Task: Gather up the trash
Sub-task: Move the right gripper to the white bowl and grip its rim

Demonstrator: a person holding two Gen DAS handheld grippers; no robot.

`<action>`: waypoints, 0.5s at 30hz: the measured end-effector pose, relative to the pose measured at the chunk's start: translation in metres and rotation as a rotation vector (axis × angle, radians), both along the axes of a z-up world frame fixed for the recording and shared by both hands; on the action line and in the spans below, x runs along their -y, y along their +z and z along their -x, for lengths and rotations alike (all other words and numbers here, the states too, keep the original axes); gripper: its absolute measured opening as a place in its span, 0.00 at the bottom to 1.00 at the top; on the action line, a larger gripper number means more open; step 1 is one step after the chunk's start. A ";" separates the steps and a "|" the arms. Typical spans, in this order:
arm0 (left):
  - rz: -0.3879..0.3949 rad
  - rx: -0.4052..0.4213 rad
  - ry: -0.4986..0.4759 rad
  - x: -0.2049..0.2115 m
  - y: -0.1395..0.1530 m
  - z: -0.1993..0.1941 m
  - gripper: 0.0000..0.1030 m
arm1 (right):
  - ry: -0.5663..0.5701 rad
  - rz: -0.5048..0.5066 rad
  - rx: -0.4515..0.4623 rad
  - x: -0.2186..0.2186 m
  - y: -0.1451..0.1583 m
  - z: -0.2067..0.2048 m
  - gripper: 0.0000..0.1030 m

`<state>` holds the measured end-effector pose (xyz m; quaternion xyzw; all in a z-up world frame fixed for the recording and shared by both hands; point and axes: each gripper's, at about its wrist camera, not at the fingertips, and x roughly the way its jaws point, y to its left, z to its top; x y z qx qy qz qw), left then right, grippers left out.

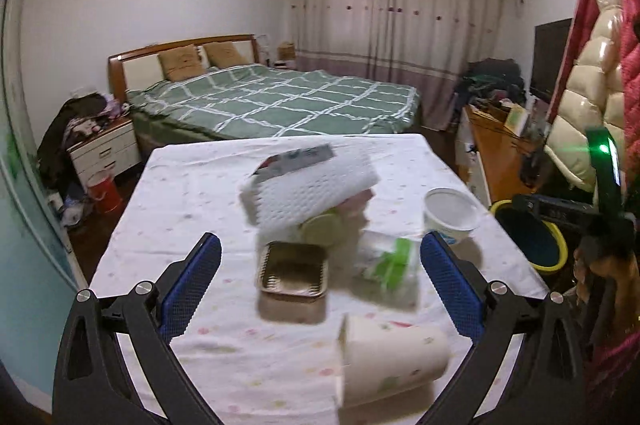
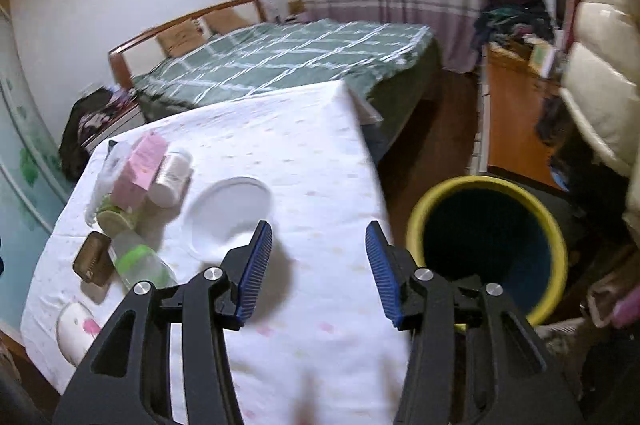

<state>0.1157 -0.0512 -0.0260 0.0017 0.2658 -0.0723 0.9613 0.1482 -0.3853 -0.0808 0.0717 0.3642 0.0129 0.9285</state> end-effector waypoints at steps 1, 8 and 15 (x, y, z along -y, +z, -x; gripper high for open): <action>-0.004 0.000 0.008 -0.003 -0.002 0.000 0.95 | 0.009 0.002 -0.012 -0.006 -0.002 -0.008 0.46; 0.003 -0.015 0.017 -0.011 -0.012 -0.003 0.95 | 0.015 0.009 -0.108 -0.030 -0.027 -0.060 0.34; 0.011 -0.034 0.012 -0.012 -0.019 -0.009 0.95 | 0.024 0.001 -0.156 -0.042 -0.042 -0.076 0.24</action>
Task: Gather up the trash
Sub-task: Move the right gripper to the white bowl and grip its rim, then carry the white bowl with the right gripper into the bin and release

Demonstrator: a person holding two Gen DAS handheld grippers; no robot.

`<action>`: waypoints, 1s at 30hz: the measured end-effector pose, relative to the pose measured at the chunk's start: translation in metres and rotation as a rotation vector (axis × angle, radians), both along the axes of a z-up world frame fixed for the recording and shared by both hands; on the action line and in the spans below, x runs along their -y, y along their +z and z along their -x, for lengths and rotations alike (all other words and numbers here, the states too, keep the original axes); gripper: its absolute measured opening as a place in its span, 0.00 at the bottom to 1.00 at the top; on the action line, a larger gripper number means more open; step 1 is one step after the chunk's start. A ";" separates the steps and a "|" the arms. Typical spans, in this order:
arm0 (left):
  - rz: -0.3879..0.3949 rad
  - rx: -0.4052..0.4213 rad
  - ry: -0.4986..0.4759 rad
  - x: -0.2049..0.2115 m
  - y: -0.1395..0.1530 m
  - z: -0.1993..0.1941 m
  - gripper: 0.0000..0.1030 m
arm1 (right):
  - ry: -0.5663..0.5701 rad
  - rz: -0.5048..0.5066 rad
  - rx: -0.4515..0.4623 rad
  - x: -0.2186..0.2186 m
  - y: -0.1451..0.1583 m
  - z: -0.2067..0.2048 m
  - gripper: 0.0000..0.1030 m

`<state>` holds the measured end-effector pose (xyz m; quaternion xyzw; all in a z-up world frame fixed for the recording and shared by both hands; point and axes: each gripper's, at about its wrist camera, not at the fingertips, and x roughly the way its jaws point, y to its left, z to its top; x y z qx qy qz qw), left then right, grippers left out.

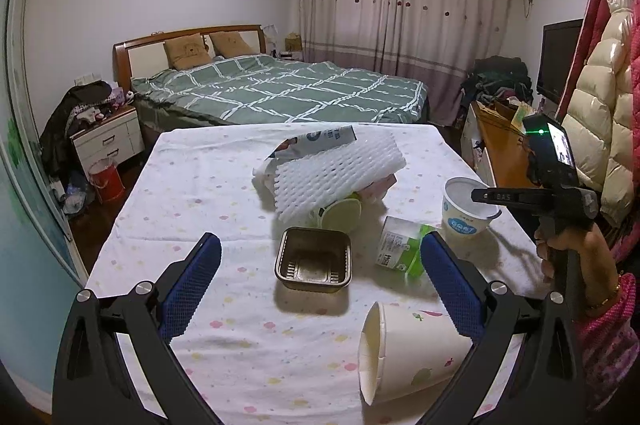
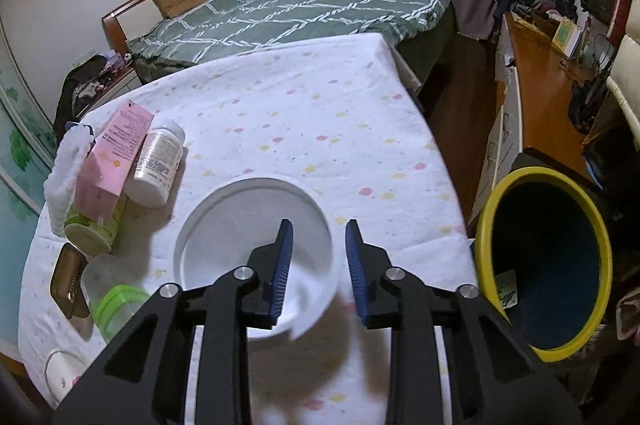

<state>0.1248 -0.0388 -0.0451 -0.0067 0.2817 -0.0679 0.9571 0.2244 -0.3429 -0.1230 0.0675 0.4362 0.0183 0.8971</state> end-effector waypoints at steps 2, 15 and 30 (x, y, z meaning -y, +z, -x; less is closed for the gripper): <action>0.002 -0.004 0.000 -0.001 -0.001 -0.002 0.95 | 0.002 0.002 -0.006 -0.004 -0.002 -0.003 0.20; 0.002 -0.017 -0.012 0.003 -0.006 -0.002 0.95 | -0.011 -0.047 0.016 0.001 0.000 0.002 0.08; -0.010 -0.025 -0.036 0.013 -0.007 -0.003 0.95 | -0.090 -0.066 0.096 0.038 0.025 0.025 0.08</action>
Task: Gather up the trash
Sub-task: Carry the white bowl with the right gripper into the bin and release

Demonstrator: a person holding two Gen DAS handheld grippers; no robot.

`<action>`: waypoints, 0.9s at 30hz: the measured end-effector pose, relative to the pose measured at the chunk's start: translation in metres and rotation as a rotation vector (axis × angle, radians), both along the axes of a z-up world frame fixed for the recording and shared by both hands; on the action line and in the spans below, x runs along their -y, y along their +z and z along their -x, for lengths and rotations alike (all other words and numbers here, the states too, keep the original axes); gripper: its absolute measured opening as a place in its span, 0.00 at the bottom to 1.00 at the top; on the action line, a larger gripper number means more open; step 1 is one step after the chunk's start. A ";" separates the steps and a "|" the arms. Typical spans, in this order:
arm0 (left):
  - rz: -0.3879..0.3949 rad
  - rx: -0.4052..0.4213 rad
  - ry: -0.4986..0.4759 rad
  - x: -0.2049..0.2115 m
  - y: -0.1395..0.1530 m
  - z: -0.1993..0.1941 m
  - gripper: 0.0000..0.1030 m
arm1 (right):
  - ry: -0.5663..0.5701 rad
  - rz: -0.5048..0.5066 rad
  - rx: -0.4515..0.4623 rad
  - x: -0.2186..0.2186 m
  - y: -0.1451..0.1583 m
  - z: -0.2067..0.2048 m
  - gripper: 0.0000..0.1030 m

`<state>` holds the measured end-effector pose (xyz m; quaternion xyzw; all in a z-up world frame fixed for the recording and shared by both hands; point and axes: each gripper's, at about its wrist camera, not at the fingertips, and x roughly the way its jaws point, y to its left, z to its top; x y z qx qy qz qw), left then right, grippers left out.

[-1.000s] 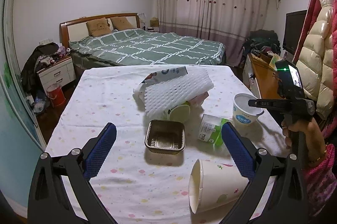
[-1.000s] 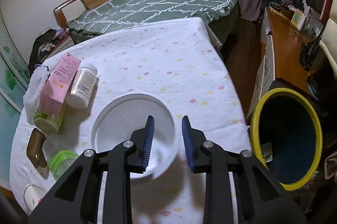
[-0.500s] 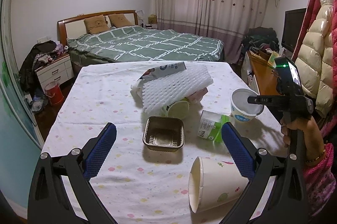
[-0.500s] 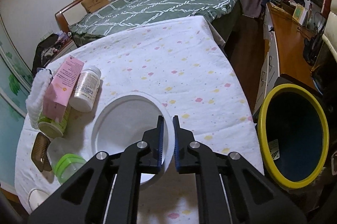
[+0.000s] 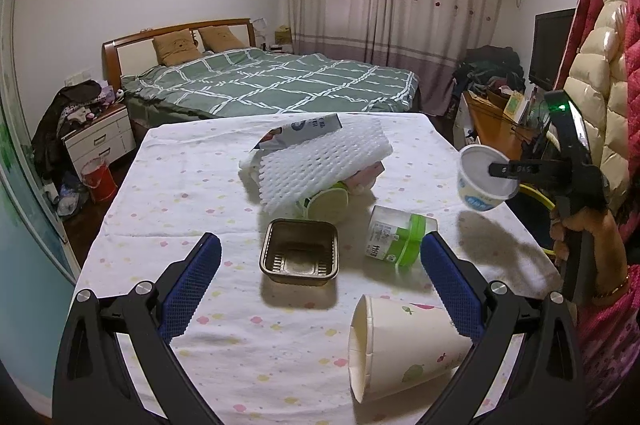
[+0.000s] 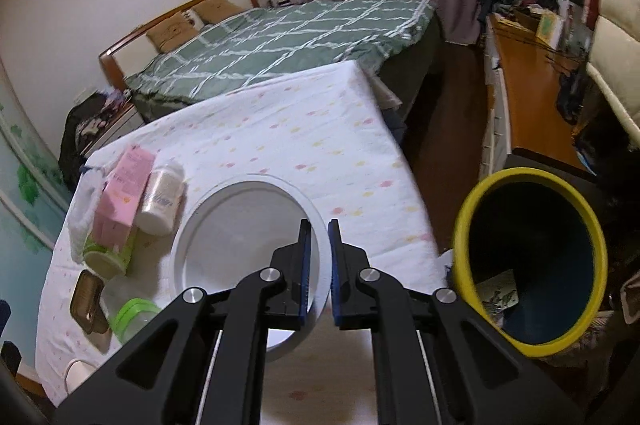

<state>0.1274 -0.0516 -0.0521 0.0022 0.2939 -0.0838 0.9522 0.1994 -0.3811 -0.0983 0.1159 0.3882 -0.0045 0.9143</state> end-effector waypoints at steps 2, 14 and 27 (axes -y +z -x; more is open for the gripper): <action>0.001 -0.001 -0.001 0.000 0.000 0.000 0.95 | -0.041 -0.001 0.006 0.016 0.001 0.005 0.08; -0.015 -0.012 -0.027 0.015 -0.002 0.000 0.95 | -0.295 0.008 -0.016 0.121 -0.012 0.033 0.08; -0.047 -0.020 -0.066 0.036 -0.003 0.002 0.95 | -0.411 -0.009 -0.124 0.173 -0.059 0.033 0.09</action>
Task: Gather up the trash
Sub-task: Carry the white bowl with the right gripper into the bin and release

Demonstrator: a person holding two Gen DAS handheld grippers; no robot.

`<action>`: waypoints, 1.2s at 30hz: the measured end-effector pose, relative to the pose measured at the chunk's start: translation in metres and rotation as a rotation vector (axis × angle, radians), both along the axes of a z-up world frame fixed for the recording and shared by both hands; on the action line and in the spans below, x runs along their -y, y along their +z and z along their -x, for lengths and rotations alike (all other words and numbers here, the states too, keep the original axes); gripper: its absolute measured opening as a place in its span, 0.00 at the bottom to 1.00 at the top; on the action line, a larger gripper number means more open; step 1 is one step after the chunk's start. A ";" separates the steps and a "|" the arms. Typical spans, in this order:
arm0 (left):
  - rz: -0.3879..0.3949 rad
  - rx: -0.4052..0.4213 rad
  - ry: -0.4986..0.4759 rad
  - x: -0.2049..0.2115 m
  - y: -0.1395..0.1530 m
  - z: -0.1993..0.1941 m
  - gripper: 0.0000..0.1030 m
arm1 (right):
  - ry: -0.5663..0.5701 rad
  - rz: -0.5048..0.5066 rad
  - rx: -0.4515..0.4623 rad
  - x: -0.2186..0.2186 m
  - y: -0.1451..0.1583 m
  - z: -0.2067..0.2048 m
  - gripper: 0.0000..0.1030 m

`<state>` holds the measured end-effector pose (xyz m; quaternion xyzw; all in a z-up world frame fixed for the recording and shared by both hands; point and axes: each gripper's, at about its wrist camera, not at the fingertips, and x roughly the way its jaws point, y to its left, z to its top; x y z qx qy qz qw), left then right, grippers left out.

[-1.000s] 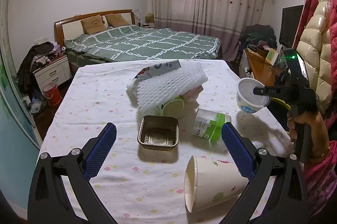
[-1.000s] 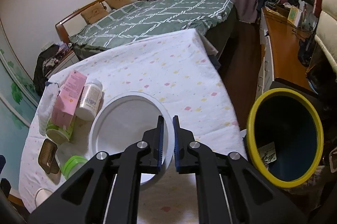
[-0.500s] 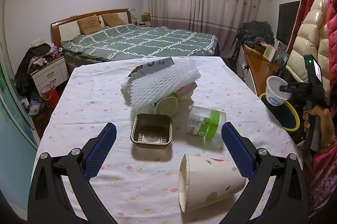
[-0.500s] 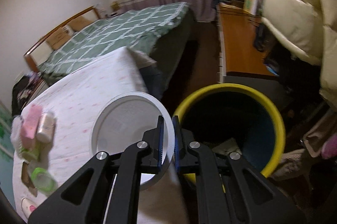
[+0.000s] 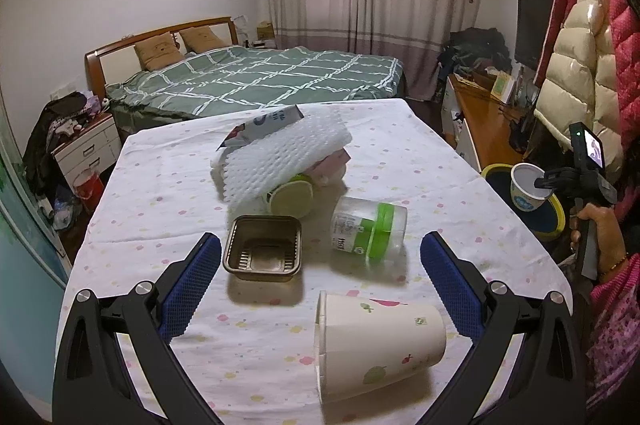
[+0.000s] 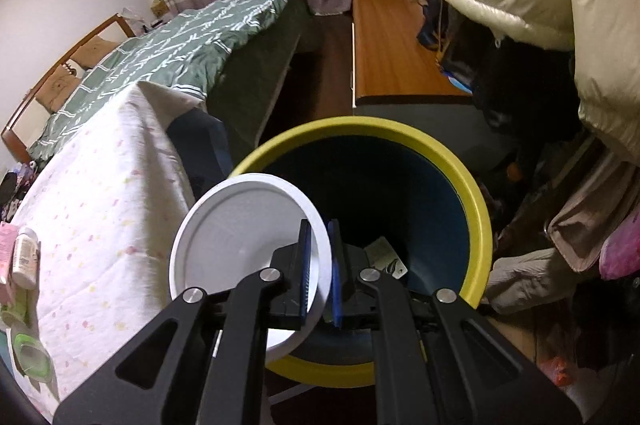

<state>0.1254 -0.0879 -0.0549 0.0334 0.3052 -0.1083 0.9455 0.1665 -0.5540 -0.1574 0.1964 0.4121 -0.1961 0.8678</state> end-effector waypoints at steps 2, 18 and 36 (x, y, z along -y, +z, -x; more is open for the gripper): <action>-0.003 0.000 -0.003 0.002 0.000 0.000 0.95 | -0.007 -0.007 -0.004 0.003 -0.003 0.000 0.11; -0.002 -0.012 -0.017 0.004 -0.003 0.004 0.95 | -0.008 -0.004 0.047 -0.003 0.011 0.012 0.22; -0.093 -0.136 -0.022 0.038 -0.044 0.012 0.95 | 0.056 -0.033 0.113 -0.020 0.021 0.030 0.31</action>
